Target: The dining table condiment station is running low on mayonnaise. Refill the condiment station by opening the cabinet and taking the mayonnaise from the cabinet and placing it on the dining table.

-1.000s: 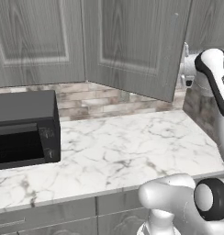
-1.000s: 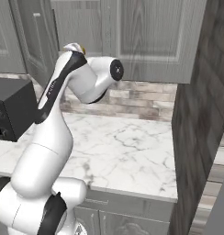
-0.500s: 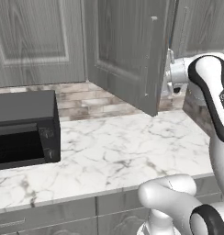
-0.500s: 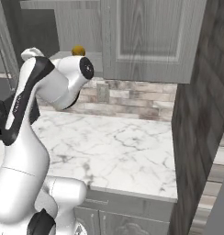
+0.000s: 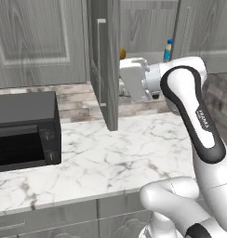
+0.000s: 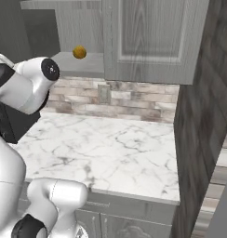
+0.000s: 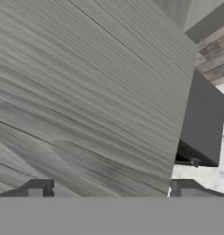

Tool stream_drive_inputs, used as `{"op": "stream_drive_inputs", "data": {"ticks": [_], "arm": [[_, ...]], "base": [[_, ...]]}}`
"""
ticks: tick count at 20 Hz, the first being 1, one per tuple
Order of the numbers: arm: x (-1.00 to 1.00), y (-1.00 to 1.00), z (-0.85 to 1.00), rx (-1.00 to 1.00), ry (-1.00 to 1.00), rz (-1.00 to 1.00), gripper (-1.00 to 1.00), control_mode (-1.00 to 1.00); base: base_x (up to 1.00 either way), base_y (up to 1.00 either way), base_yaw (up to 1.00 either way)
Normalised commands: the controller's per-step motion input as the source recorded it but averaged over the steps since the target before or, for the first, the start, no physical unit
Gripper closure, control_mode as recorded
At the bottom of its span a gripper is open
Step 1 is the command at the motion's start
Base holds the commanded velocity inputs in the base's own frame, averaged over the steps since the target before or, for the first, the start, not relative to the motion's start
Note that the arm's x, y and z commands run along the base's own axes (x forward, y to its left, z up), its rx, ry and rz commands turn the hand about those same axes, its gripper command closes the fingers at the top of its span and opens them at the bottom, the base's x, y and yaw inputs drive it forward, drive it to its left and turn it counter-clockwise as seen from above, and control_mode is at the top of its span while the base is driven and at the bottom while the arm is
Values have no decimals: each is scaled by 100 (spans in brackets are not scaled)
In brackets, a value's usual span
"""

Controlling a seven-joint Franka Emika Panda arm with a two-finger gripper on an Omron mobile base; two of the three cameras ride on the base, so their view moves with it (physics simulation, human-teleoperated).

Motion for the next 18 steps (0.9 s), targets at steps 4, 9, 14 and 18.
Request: {"op": "stream_drive_inputs", "data": {"ticks": [4,9,14,18], "arm": [[-32,-45,-14,-10,-10,-6,-100,-100],[-51,-100,2,-34,-36,-10,-100,-100],[-16,-100,14,-51,-27,-23,-100,-100],[-8,-100,19,-46,-19,-31,-100,-100]], "base": [[0,0,0],[0,0,0],[0,0,0],[0,0,0]]}}
